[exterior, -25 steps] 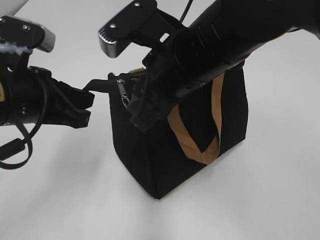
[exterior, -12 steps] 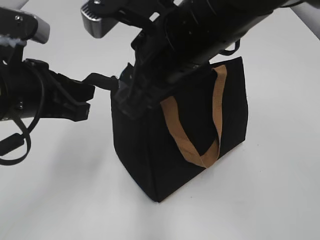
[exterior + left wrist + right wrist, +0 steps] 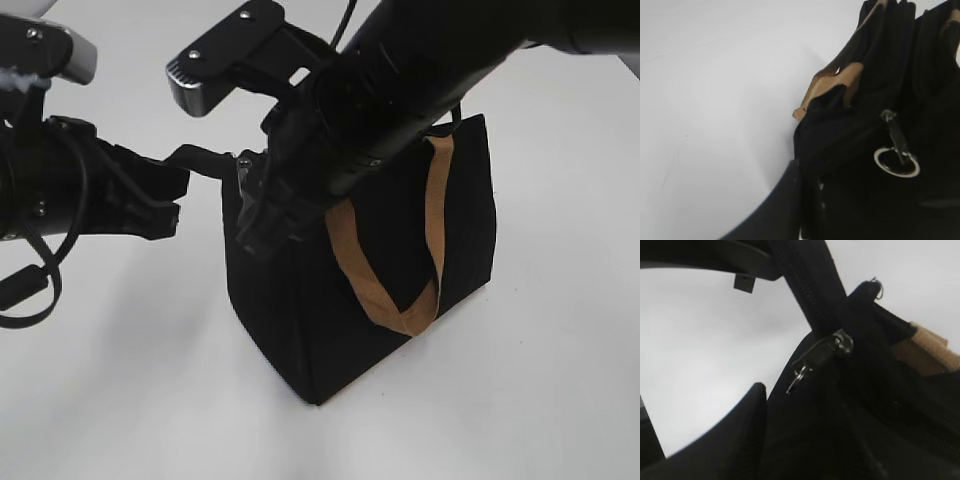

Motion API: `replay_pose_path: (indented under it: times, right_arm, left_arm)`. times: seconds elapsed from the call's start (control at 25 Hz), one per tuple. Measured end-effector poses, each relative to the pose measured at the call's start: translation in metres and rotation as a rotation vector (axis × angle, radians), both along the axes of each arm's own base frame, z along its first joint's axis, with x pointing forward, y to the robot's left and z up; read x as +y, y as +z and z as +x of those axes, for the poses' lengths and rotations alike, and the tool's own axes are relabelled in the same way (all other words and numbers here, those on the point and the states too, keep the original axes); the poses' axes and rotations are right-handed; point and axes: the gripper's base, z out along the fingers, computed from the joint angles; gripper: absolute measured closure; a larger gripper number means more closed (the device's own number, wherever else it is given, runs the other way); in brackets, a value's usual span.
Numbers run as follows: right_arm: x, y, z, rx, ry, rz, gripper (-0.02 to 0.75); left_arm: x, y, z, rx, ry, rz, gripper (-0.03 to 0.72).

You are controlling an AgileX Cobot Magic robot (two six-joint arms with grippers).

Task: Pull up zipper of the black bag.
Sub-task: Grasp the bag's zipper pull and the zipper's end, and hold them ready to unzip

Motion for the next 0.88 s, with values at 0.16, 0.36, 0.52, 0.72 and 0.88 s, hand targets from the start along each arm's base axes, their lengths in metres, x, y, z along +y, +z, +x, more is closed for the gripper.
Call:
replay_pose_path:
  times: [0.16, 0.36, 0.52, 0.72, 0.88]
  right_arm:
    - [0.000, 0.001, 0.002, -0.007, -0.030, 0.007, 0.421]
    - [0.002, 0.000, 0.006, -0.025, -0.060, 0.042, 0.441]
    - [0.004, -0.006, 0.008, -0.010, -0.080, 0.046, 0.458]
    - [0.004, -0.006, 0.008, -0.003, -0.095, 0.054, 0.512]
    - [0.004, -0.006, 0.008, -0.002, -0.098, 0.054, 0.605]
  left_arm:
    - [0.002, 0.007, -0.003, -0.008, 0.015, -0.035, 0.687]
    - [0.003, 0.011, -0.004, -0.015, 0.019, -0.050, 0.687]
    - [0.004, 0.010, -0.005, -0.004, 0.021, -0.043, 0.687]
    - [0.005, 0.007, -0.006, 0.041, 0.038, -0.043, 0.687]
    - [0.005, 0.006, -0.007, 0.058, 0.045, -0.046, 0.687]
